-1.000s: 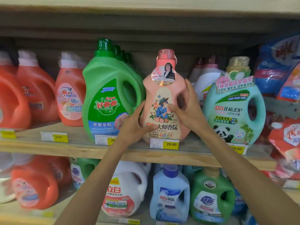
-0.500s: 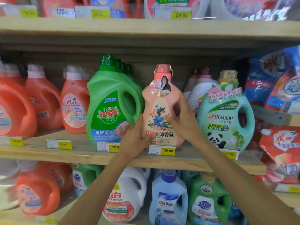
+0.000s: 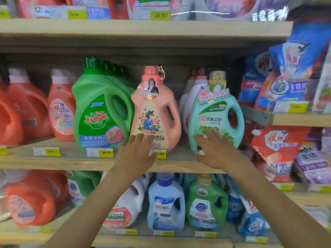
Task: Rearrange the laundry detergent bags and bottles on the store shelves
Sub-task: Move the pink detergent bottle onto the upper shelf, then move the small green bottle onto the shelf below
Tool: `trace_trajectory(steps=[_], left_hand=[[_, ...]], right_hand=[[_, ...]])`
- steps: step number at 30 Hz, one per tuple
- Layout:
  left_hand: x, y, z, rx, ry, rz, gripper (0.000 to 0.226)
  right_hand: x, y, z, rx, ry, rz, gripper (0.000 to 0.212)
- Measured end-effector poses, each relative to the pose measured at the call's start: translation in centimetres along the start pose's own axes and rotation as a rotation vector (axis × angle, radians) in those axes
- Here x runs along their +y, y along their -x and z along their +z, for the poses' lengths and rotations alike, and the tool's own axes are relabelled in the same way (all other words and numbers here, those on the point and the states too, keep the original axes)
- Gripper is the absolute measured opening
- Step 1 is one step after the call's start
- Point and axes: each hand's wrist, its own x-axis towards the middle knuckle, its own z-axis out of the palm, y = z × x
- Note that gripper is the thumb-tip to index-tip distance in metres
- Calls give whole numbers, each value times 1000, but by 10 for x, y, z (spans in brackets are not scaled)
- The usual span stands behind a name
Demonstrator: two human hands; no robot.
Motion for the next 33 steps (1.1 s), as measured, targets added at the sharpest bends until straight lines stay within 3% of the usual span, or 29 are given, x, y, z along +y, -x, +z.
trace_trajectory(steps=[19, 24, 33], left_hand=[[100, 129, 47, -294, -14, -34, 54], [128, 164, 65, -363, 60, -37, 53], [166, 216, 89, -470, -63, 3, 55]], right_hand=[[32, 154, 89, -353, -93, -43, 72], [42, 196, 111, -364, -123, -47, 71], [70, 257, 148, -472, -189, -58, 65]])
